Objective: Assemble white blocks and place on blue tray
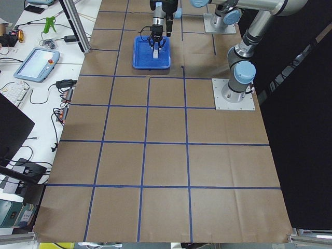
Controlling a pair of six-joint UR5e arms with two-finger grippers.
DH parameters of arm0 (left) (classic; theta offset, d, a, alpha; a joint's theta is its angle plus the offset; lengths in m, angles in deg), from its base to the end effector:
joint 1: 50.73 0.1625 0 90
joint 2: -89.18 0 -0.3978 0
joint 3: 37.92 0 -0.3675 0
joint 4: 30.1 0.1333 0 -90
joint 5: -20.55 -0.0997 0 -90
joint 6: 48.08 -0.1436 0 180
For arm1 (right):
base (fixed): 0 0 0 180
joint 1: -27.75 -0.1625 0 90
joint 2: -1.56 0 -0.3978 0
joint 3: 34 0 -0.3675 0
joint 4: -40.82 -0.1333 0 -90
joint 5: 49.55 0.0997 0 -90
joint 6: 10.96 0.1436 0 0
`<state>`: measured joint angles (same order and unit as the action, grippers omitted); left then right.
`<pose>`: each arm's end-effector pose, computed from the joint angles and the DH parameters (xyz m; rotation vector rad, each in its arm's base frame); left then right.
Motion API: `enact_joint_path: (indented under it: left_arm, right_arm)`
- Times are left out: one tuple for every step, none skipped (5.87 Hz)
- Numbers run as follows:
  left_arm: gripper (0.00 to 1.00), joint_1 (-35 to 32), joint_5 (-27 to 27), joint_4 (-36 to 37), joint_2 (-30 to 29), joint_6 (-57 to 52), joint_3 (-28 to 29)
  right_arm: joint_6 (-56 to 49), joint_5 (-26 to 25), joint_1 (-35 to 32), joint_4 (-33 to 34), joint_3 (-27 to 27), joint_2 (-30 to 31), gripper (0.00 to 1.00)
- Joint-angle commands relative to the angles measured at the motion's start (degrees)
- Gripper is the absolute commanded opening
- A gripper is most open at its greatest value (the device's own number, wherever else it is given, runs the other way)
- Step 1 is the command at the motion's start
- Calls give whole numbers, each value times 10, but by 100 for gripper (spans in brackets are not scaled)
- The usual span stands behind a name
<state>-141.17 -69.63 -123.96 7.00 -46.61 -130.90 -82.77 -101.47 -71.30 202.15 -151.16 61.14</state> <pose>-0.1360 -0.4132 0.4457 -0.0283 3.1385 -0.0269 0.3012 -0.4808 0.1092 -1.7678 1.9082 -0.7346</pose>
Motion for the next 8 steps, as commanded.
enact_joint_path:
  left_arm:
    - [99,0,0,0,0,0,0]
    - [99,0,0,0,0,0,0]
    - [99,0,0,0,0,-1,0]
    - [99,0,0,0,1,0,-1]
    - [99,0,0,0,1,0,-1]
    - [99,0,0,0,1,0,-1]
    - [99,0,0,0,1,0,-2]
    - [99,0,0,0,1,0,-2]
  right_arm:
    - [2,2,0,1,0,0,37]
    - [2,2,-1,1,0,0,37]
    - [2,1,-1,1,0,0,37]
    - [2,1,-1,0,0,0,37]
    - [2,1,-3,1,0,0,37]
    - [2,1,-12,4,0,0,37]
    - [2,1,-12,4,0,-1,37]
    - [2,1,-12,4,1,-1,37]
